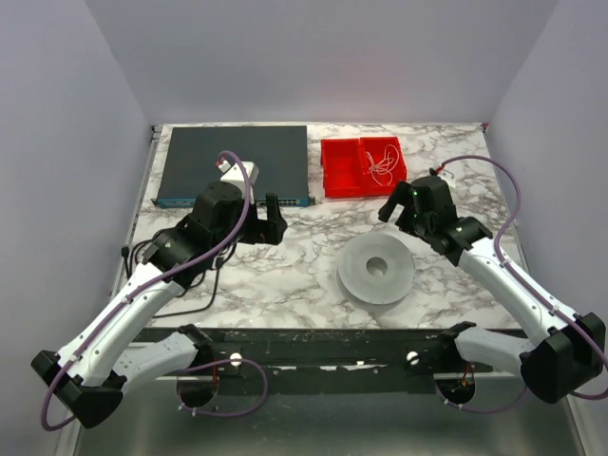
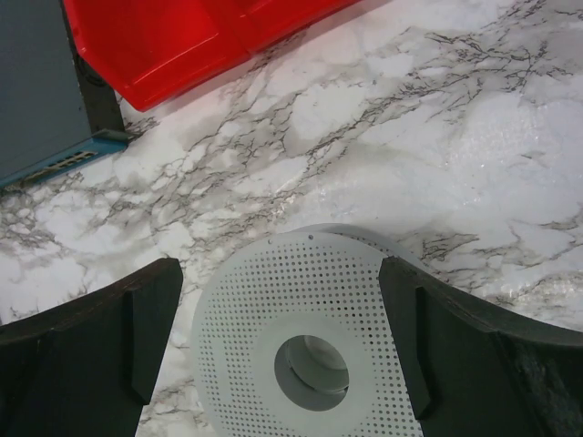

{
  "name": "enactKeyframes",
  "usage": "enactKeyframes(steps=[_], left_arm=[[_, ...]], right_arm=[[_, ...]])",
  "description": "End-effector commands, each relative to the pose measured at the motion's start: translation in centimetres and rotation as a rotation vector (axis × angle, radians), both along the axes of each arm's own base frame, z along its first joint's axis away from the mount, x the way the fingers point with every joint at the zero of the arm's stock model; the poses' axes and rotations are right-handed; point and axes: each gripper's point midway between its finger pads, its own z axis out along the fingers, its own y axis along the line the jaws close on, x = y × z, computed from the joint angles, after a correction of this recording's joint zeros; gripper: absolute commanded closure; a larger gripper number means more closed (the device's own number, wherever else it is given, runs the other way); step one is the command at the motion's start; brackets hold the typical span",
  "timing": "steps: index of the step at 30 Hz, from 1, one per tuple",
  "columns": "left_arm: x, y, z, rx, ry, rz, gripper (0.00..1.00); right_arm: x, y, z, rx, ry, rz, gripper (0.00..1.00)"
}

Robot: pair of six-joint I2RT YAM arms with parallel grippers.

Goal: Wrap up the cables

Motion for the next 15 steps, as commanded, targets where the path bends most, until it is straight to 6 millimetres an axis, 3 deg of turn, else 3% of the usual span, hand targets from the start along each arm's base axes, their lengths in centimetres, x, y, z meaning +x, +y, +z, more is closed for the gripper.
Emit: enactKeyframes(steps=[1, 15], left_arm=[[-0.4, -0.4, 0.2, -0.025, -0.007, -0.031, 0.01], [-1.4, -3.3, 0.2, -0.129, 0.064, -0.128, 0.01]], right_arm=[[-0.5, -0.6, -0.8, -0.036, 0.019, -0.009, 0.0], [-0.6, -0.6, -0.9, -0.033, 0.016, -0.009, 0.0]])
